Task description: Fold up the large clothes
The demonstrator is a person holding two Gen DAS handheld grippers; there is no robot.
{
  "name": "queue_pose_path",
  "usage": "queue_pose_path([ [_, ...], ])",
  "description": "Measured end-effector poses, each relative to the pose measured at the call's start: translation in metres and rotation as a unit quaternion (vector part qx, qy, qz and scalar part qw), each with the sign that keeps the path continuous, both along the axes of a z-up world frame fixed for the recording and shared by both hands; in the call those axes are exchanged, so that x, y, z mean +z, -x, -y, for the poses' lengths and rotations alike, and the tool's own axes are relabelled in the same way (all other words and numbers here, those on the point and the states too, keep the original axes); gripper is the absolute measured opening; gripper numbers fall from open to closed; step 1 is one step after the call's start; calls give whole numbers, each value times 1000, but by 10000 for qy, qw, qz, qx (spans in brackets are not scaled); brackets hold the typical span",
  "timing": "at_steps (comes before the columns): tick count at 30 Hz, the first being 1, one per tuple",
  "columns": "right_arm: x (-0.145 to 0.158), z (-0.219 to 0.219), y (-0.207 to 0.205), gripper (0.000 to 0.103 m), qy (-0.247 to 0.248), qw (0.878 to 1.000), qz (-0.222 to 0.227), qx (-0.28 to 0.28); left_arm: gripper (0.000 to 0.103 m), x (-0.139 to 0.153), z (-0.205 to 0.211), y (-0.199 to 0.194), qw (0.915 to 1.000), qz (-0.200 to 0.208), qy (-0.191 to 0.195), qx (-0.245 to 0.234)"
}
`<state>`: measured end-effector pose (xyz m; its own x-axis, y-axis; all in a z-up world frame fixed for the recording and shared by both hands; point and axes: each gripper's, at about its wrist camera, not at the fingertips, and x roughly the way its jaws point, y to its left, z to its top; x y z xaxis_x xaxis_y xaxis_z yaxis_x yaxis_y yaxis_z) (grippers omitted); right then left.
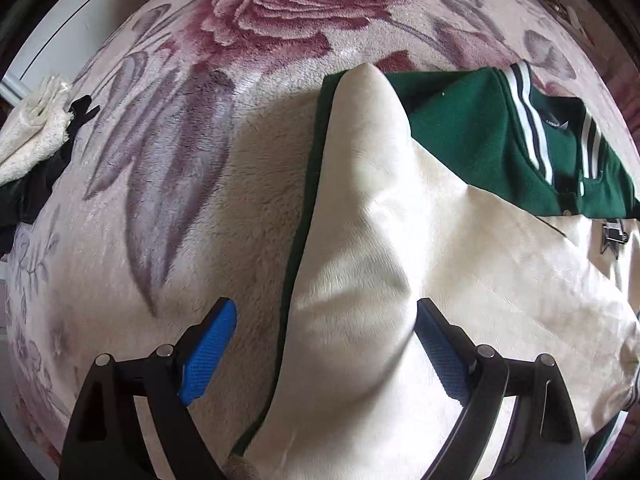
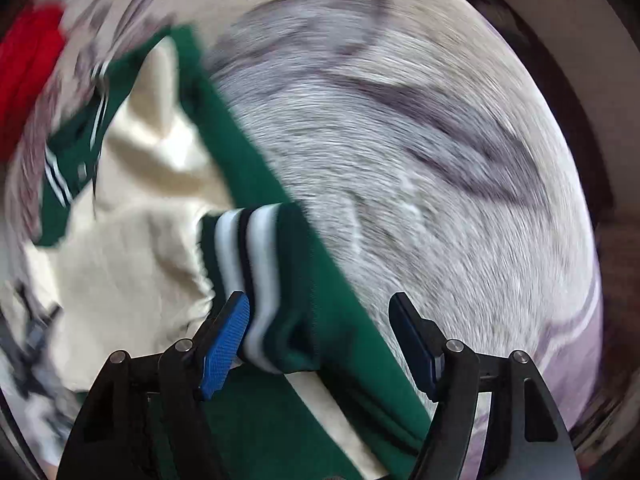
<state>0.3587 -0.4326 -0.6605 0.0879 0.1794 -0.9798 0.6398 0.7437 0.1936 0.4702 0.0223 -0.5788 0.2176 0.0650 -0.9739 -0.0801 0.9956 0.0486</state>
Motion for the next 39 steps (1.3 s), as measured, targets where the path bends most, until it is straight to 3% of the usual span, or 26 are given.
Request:
queue_pose_path([
  [3,1,18,12,79,-919,9924,571,-582,91,9,-2,7,10000,88,-7,-7],
  [6,-16,4,-6,81,-1328,9890,630,-193,91,12,-3,11,9999,114,-68,-34],
  [7,-24,-7,-16,74,-1317,9901,485,43,91,13,-3,12,9999,117,-82,-40],
  [8,-28,-19,-27,61,-1189,9919,368,269,91,14,-3,13,9999,118,-104,-35],
  [9,-26,-28,-33,30,-826,9953,269,430,91,15,-4,14,9999,131,-95,-22],
  [10,-20,-33,-36,14,-548,9964,313,574,91,18,-5,13,9998,169,-71,-7],
  [11,-10,-39,-39,11,-400,9959,457,669,91,21,-6,13,9998,214,-50,3],
  [15,71,-49,-55,11,181,9793,1821,863,91,26,-4,7,9992,386,-67,-73],
  [17,85,-41,-69,11,325,9713,2199,848,91,18,-2,1,9992,359,-122,-95],
  [19,61,-23,-87,13,269,9783,1818,953,91,7,-1,-6,9995,248,-168,-107],
  [21,2,-3,-97,22,-235,9920,682,1034,91,0,1,-10,9997,138,-164,-126],
  [22,-10,4,-100,30,-362,9936,405,990,91,2,2,-11,9996,156,-172,-137],
  [23,-14,9,-94,33,-441,9947,261,889,91,6,5,-10,9994,211,-205,-184],
  [24,-7,11,-86,37,-373,9942,395,927,91,9,7,-8,9990,270,-253,-245],
  [26,9,9,-71,56,-42,9919,452,1189,91,14,11,-3,9982,345,-347,-344],
  [27,15,3,-52,73,135,9892,407,1398,91,14,12,-2,9981,337,-364,-362],
  [28,13,-1,-40,76,137,9873,344,1544,91,14,14,1,9981,327,-359,-367],
  [30,-8,-24,-14,76,-33,9761,-110,2172,91,11,17,4,9980,306,-407,-362],
  [32,-40,-39,-4,69,364,9628,-526,2624,91,8,17,4,9978,302,-470,-348],
  [33,-47,-39,-3,39,580,9613,-503,2648,91,6,17,3,9980,282,-463,-312],
  [34,-50,-30,-2,26,758,9672,-437,2383,91,6,16,2,9983,271,-424,-281],
  [35,-50,-16,1,26,651,9788,-256,1927,91,7,16,1,9987,269,-350,-260],
  [36,-51,18,14,26,240,9964,50,813,91,7,18,1,9988,255,-308,-270],
  [38,-61,56,41,26,-44,9987,177,-482,91,8,23,2,9981,270,-425,-352],
  [39,-68,62,49,26,-252,9967,203,-742,91,9,26,3,9976,279,-487,-414],
])
